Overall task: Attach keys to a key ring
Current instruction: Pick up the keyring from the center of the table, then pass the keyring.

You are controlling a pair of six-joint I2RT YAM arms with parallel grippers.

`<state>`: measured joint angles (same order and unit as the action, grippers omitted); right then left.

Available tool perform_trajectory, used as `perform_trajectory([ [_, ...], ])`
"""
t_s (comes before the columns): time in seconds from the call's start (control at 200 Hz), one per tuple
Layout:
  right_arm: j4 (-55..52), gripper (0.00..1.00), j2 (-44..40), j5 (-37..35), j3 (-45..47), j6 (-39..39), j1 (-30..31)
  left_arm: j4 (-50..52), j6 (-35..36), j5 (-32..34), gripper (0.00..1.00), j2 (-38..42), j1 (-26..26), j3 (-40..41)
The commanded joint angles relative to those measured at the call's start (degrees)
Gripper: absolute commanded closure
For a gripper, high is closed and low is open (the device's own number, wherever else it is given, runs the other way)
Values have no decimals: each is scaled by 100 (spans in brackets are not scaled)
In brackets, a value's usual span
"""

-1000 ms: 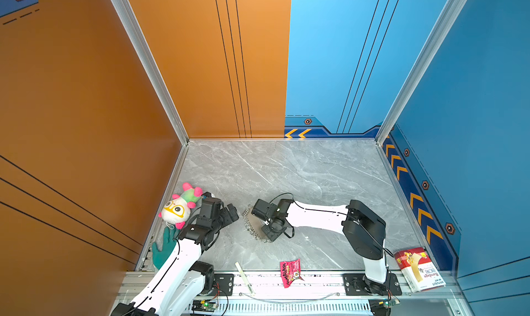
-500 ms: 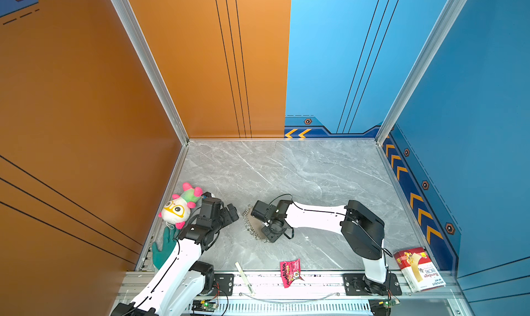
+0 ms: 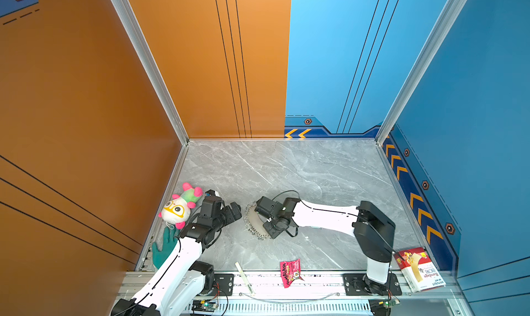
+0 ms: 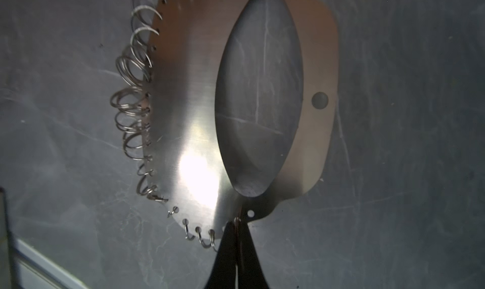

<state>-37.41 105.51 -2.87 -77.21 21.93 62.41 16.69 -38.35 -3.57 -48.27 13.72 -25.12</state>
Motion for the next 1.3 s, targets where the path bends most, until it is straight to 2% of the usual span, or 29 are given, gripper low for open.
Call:
perform_trajectory([
  [0.0,933,100,-683,-68,270,396,-140,-461,218,-496,1,-79,260,-338],
  [0.08,1367,100,-916,-77,433,784,-304,-538,334,-606,0,-126,542,-490],
  [0.195,1956,100,-1135,1,704,1561,-565,-884,593,-383,6,-58,1199,-514],
  [0.435,1962,100,-1191,33,535,2813,-818,-1512,1572,936,13,109,2704,-398],
  [0.45,1961,100,-1191,37,523,2853,-817,-1561,1704,1027,17,112,2797,-379],
  [0.495,1947,100,-1209,35,502,2955,-827,-1701,2090,1295,23,118,3079,-351],
  [0.586,1917,100,-1283,116,498,3109,-862,-1870,2697,1848,27,127,3471,-341],
  [0.641,1885,100,-1371,156,526,3190,-880,-1961,2935,2009,29,133,3569,-346],
  [0.741,1809,100,-1568,167,516,3221,-890,-2195,3210,1934,38,202,3627,-325],
  [0.851,1748,100,-1848,104,533,3250,-897,-2670,3322,1630,39,386,3672,-132],
  [1.126,1743,100,-2338,-13,700,3560,-985,-3363,3546,1562,44,739,3718,304],
  [1.291,1765,100,-2416,-131,758,3750,-971,-3561,3726,1468,58,588,3788,283],
])
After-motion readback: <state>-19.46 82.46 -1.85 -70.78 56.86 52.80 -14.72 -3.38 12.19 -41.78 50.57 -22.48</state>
